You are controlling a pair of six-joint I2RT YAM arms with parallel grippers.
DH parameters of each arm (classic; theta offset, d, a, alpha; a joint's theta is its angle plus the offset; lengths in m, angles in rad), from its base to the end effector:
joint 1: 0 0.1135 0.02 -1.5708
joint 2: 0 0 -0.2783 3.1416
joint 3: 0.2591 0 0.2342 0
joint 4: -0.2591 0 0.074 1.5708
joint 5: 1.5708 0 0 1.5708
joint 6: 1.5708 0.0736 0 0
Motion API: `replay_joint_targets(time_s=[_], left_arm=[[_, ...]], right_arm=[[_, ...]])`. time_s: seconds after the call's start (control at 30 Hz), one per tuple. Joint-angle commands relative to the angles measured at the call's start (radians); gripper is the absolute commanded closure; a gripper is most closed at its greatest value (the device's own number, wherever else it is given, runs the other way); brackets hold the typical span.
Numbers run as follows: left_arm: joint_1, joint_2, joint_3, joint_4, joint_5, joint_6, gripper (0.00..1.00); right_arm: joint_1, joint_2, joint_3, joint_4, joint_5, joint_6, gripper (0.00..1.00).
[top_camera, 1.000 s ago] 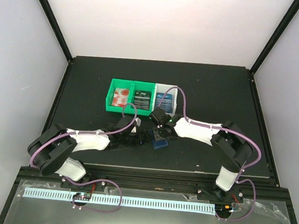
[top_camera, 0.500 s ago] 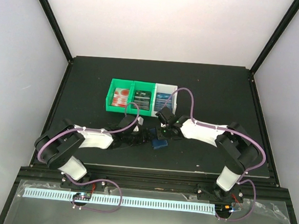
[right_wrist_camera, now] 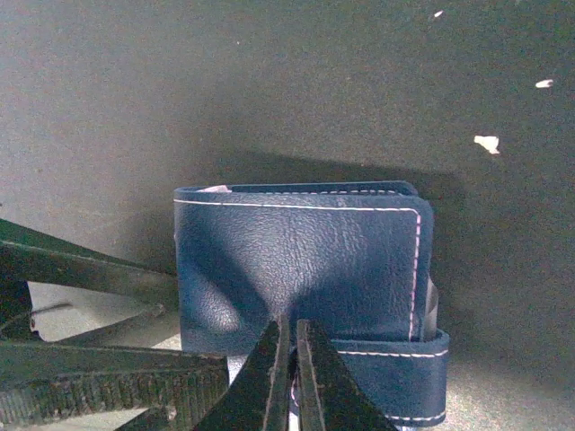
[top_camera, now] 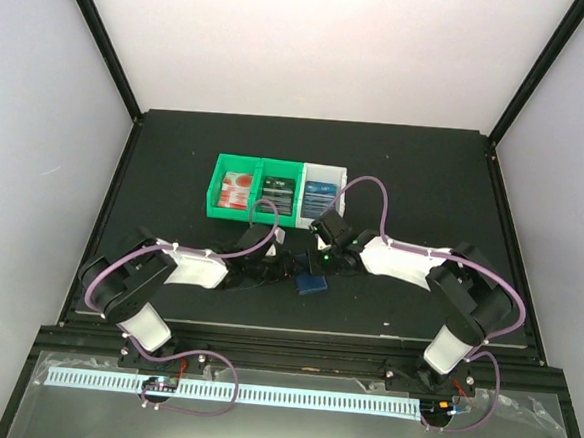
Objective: Put the credit cards into the card holder
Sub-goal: Open the card holder at the center of the board.
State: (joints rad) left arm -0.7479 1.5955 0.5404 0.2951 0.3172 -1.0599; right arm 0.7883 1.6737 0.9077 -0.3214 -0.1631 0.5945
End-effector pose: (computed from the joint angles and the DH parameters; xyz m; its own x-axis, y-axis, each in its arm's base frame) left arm 0.2007 -0.2175 0.1252 -0.9552 -0.2444 -0.1670 -0.0436 0.6741 -0.7373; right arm 0.2182 0.2364 0.1468 -0.9389 -0.1605 -0.3045 -0.2741 0.8837 0.3794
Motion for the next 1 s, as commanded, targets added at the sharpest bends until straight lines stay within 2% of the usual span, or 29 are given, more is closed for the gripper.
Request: replay_joint_targets(time_s=[0.0, 0.1, 0.2, 0.37, 0.67, 0.73, 0.97], left_arm=[[-0.016, 0.048, 0.016, -0.062, -0.033, -0.008, 0.58], [-0.019, 0.055, 0.024, -0.097, -0.056, -0.007, 0.66], [-0.019, 0.059, 0.026, -0.115, -0.069, 0.0, 0.77], [-0.019, 0.072, 0.036, -0.143, -0.076, 0.008, 0.87], [-0.019, 0.073, 0.033, -0.148, -0.081, -0.004, 0.88], [-0.019, 0.074, 0.028, -0.142, -0.079, -0.009, 0.88], [-0.019, 0.075, 0.021, -0.135, -0.072, -0.025, 0.88]], right_arm=[[-0.005, -0.024, -0.022, 0.022, -0.019, 0.014, 0.96], [-0.004, -0.028, -0.024, 0.022, -0.007, 0.011, 0.98], [-0.003, -0.05, -0.018, -0.006, 0.038, -0.003, 0.96], [0.0, -0.081, 0.009, -0.096, 0.127, -0.043, 0.78], [0.028, -0.053, 0.045, -0.168, 0.162, -0.11, 0.62], [0.041, -0.044, 0.058, -0.17, 0.165, -0.119, 0.55], [0.092, 0.025, 0.114, -0.206, 0.254, -0.134, 0.51]])
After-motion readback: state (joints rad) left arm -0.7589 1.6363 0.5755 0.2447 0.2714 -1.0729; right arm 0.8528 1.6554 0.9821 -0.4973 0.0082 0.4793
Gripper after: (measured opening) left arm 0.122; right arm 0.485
